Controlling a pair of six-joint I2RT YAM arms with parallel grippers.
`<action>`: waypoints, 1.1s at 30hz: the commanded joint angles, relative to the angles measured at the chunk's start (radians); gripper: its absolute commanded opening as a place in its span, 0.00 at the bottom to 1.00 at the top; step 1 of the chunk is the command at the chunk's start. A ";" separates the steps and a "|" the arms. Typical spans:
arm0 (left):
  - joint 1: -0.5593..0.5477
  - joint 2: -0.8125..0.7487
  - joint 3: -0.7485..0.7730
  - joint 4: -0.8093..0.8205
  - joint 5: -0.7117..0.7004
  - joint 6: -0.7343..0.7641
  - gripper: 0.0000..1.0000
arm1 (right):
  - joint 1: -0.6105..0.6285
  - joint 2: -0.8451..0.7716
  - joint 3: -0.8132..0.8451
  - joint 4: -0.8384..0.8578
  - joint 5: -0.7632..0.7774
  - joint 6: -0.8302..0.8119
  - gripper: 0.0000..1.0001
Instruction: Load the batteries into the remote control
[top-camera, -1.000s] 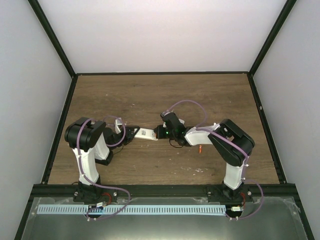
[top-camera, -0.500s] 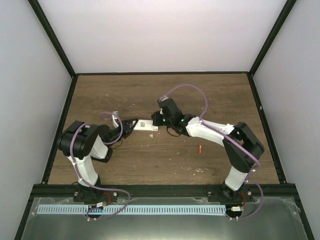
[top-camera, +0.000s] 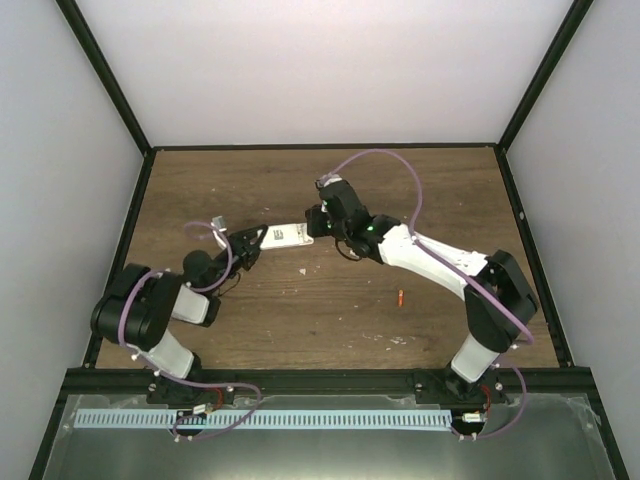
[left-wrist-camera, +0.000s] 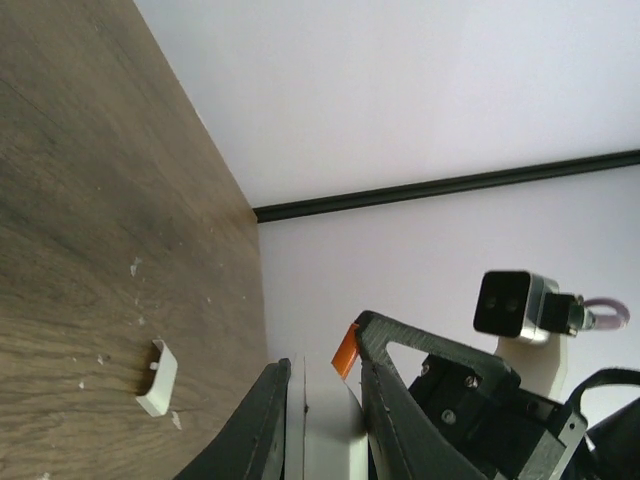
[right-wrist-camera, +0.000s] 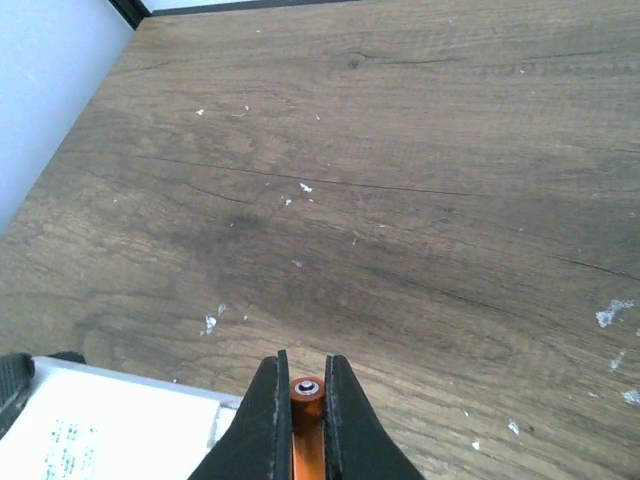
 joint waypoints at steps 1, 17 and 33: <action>0.004 -0.145 -0.019 -0.118 -0.045 -0.032 0.00 | -0.001 -0.097 -0.014 -0.026 0.008 -0.027 0.01; -0.008 -0.322 -0.046 -0.281 -0.075 0.006 0.00 | 0.048 -0.098 0.019 0.009 -0.021 -0.027 0.01; -0.009 -0.309 -0.030 -0.250 -0.086 0.005 0.00 | 0.064 -0.044 0.036 -0.008 -0.041 0.010 0.01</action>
